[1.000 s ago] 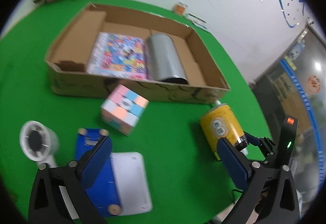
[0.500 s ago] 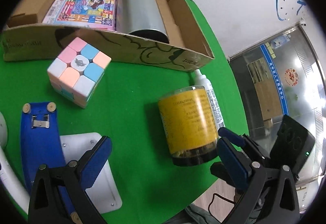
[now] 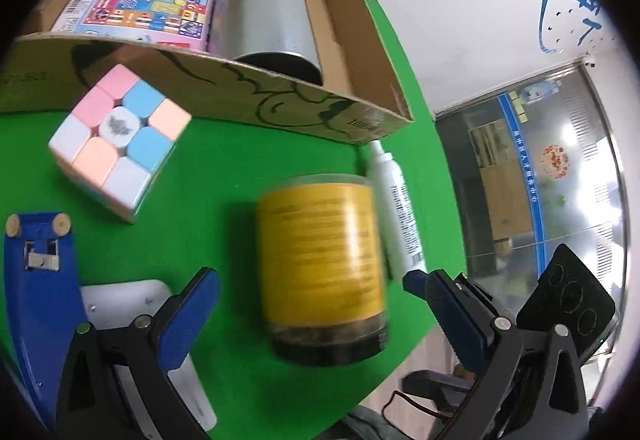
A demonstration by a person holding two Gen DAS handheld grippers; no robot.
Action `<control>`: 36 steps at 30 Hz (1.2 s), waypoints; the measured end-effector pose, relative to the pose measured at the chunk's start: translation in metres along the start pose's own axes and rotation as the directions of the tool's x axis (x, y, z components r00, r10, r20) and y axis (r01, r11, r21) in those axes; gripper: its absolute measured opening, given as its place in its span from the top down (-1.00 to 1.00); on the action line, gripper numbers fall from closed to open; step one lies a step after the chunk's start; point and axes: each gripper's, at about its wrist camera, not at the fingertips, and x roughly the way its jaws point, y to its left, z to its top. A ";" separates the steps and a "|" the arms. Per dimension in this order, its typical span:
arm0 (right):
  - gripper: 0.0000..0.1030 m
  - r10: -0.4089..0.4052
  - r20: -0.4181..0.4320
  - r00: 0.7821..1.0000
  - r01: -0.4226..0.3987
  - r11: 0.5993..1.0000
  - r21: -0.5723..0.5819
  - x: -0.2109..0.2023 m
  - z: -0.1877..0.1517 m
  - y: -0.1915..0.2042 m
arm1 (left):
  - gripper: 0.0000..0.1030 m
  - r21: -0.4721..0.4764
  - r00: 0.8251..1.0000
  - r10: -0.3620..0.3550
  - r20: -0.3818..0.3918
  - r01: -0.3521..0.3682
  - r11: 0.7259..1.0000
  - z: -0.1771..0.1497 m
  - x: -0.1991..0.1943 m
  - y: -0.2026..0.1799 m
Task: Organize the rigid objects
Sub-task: 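Grasp the yellow-labelled jar with the right tool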
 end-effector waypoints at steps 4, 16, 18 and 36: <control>-0.44 -0.008 -0.014 1.000 0.010 0.992 0.123 0.001 0.004 -0.032 | -0.98 0.003 1.000 0.023 -0.017 -0.023 1.000 0.008 0.004 0.001; -0.42 0.159 -0.130 0.979 -0.110 0.940 0.324 0.058 0.003 -0.044 | -0.55 0.001 0.995 0.056 -0.079 -0.056 0.998 0.017 0.019 0.012; -0.46 0.165 -0.138 0.977 -0.112 0.939 0.326 0.064 0.005 -0.040 | -0.55 -0.008 0.997 0.048 -0.068 -0.048 0.999 0.016 0.011 0.020; -0.73 0.111 -0.211 0.971 -0.050 0.960 0.275 0.105 0.018 -0.016 | -0.60 0.037 0.995 0.082 -0.051 -0.080 0.996 0.013 0.006 0.022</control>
